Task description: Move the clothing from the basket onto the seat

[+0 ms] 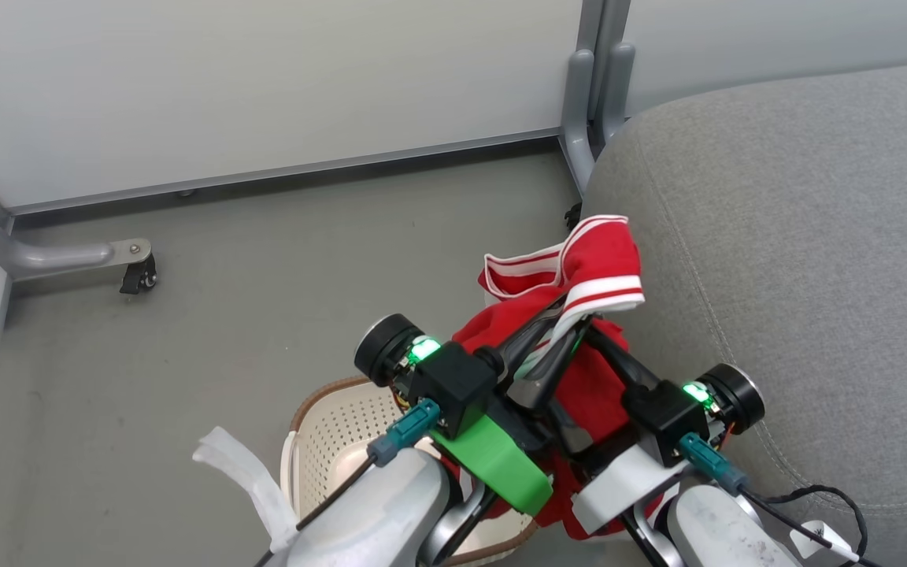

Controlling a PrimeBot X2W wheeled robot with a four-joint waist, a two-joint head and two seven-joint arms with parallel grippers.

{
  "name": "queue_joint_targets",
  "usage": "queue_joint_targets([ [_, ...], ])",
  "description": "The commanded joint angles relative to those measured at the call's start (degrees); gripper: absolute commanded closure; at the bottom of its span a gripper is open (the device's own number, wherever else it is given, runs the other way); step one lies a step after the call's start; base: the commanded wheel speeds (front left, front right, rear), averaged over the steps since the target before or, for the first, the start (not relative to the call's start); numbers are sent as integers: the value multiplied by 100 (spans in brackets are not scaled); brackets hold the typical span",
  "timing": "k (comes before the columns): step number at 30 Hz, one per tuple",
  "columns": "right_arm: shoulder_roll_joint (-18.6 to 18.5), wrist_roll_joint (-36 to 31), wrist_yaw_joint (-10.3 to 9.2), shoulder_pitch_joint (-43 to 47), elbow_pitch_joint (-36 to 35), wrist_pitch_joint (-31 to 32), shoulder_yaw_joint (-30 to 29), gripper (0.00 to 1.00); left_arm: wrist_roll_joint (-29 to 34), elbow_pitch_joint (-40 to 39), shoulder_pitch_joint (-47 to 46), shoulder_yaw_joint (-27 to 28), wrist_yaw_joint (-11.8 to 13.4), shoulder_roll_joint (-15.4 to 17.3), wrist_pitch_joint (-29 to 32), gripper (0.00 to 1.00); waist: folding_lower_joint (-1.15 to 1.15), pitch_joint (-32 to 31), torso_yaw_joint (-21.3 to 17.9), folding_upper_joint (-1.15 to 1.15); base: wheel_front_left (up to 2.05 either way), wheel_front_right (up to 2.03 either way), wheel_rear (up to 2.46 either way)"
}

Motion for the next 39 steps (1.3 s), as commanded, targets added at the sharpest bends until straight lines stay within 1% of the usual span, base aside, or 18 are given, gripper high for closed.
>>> queue_joint_targets([
  [1,-10,31,-4,-104,48,-18,-1,0,-61,-83,-126,-12,2,-3,-22,100,0,-3,11,0,0,0,0],
  [7,-39,105,-4,-201,125,-18,50,0,-247,-227,-218,-100,23,-3,17,100,0,-25,35,0,0,0,0],
  [8,-72,111,-4,-212,165,-18,116,14,-260,-242,-223,-112,27,-3,22,100,0,-35,41,0,0,0,0],
  [9,-93,122,-4,-237,164,-18,163,55,-264,-244,-225,-120,29,-3,24,100,0,-43,44,0,0,0,0],
  [10,-102,148,-4,-243,167,-18,170,100,-281,-249,-223,-122,30,-3,23,100,0,-50,47,0,0,0,0],
  [18,-137,297,-4,-204,55,-19,226,100,-325,-167,-220,-67,56,29,10,100,0,-74,64,0,0,0,0],
  [27,-165,428,-4,-30,-15,-19,177,100,-183,181,-157,127,190,39,-17,100,0,-64,49,0,0,0,0],
  [28,-172,438,-4,-11,-8,-19,167,100,-171,199,-147,148,192,39,-19,86,0,-63,45,0,0,0,0],
  [29,-170,458,-4,8,-4,-19,143,100,-179,233,-119,176,199,37,-21,67,0,-61,42,0,0,0,0],
  [31,-172,463,-4,22,-18,-19,132,100,-136,274,-94,214,223,35,-19,44,0,-53,39,0,0,0,0],
  [32,-168,496,-4,31,-28,-19,117,100,-112,308,-76,237,249,35,-20,0,0,-47,36,0,0,0,0],
  [35,-166,526,-4,45,-24,-19,55,100,7,321,-14,321,334,38,-20,0,0,-33,34,0,0,0,0],
  [39,-175,540,-4,51,-46,-20,16,100,137,306,81,442,380,53,-21,0,0,-17,40,0,0,0,0],
])
